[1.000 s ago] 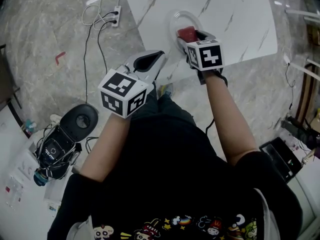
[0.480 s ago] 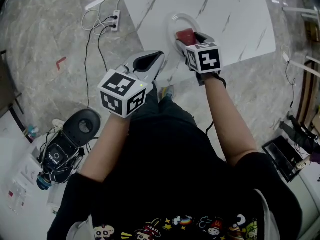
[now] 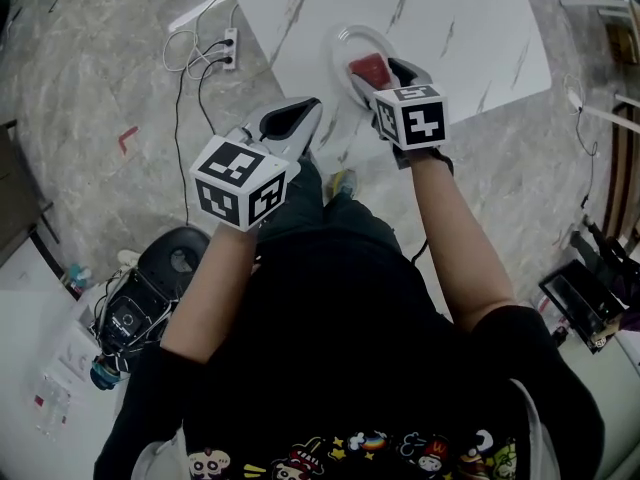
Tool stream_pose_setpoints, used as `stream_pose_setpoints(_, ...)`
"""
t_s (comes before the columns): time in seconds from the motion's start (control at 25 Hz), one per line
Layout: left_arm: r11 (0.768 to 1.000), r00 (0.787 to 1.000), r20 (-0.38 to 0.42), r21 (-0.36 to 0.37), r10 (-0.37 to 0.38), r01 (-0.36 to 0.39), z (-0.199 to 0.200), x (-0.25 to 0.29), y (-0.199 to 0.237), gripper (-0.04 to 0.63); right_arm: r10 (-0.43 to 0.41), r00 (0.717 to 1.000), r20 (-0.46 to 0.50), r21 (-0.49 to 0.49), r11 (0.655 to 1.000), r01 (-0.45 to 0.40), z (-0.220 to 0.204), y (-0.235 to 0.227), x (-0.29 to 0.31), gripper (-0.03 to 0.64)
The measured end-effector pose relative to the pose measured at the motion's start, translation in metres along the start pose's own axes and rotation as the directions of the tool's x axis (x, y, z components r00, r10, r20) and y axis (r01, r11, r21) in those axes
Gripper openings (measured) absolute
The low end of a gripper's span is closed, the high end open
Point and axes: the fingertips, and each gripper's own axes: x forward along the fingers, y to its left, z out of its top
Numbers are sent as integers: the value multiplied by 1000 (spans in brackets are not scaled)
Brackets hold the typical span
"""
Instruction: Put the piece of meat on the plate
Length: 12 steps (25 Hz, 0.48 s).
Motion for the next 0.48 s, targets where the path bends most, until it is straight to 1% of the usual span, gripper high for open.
stream_pose_setpoints(0.08, 1000, 1000, -5, 17, -7, 7, 2, 2, 0, 0, 5, 999, 45, 21, 1000, -6, 9, -1, -13, 295)
stream_pose_setpoints(0.16, 999, 1000, -16, 36, -8, 8, 3, 2, 1, 0, 6, 996, 92, 35, 999, -10, 17, 0, -30, 277)
stream_pose_setpoints(0.24, 999, 1000, -26, 50, -5, 6, 2, 0, 1, 0, -14, 988, 154, 42, 999, 7, 25, 1, -53, 206)
stream_pose_setpoints(0.32, 998, 1000, -30, 67, -5, 7, 5, -2, -1, 0, -48, 973, 224, 54, 998, 37, 32, -1, -79, 110)
stream_pose_setpoints(0.4, 996, 1000, -29, 87, -9, 12, 9, -5, -5, 0, -74, 958, 277, 67, 996, 57, 38, -1, -103, 64)
stream_pose_setpoints(0.48, 994, 999, -29, 106, -14, 17, 13, -8, -9, 0, -86, 945, 315, 75, 995, 66, 42, 2, -124, 51)
